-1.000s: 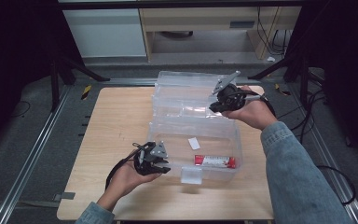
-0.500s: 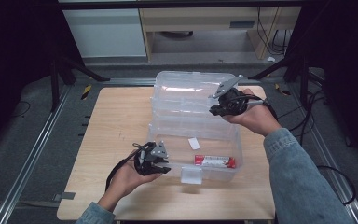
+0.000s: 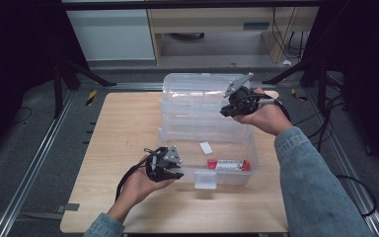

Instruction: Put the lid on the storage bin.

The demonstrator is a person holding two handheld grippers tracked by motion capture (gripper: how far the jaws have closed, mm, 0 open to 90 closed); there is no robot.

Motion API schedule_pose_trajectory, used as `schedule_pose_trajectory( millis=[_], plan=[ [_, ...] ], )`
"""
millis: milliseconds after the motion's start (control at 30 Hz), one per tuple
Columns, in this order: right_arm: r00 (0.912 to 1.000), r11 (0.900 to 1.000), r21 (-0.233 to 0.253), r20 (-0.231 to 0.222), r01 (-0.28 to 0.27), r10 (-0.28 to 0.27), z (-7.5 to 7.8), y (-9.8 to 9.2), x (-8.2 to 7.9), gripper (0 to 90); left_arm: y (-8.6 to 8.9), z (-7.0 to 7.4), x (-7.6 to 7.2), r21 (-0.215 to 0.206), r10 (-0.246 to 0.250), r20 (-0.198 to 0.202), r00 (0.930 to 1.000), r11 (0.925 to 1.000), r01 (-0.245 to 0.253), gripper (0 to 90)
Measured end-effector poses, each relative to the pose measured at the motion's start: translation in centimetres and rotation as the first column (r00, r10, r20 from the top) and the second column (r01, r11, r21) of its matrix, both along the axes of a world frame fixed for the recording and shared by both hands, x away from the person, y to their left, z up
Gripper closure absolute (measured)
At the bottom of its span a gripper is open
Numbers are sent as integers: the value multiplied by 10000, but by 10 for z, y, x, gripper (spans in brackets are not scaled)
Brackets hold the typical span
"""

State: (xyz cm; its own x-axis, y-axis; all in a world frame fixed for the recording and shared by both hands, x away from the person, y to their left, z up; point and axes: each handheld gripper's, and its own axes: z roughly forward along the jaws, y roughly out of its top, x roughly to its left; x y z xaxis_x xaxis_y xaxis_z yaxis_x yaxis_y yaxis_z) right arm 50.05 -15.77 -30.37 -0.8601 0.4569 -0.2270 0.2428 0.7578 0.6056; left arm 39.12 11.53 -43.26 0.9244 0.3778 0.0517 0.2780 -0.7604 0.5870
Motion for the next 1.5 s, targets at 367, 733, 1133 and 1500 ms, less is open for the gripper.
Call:
schedule_pose_trajectory(
  millis=[367,733,1133,1500],
  plan=[
    [9996,9996,206,179,-201,197,1,-3,-18,842,0,0,-1,-74,30,30,10000,10000,-29,702],
    [9982,9984,172,280,-539,534,1,-6,-40,848,1,0,-1,-121,112,-41,9999,9999,-113,699],
    [9972,9976,226,394,-653,643,-2,-8,-53,849,1,0,-1,-127,139,-82,9999,9998,-140,696],
    [9967,9966,411,416,-718,701,-6,-10,-65,847,1,0,-1,-144,152,-63,9999,9998,-153,691]
  ],
)
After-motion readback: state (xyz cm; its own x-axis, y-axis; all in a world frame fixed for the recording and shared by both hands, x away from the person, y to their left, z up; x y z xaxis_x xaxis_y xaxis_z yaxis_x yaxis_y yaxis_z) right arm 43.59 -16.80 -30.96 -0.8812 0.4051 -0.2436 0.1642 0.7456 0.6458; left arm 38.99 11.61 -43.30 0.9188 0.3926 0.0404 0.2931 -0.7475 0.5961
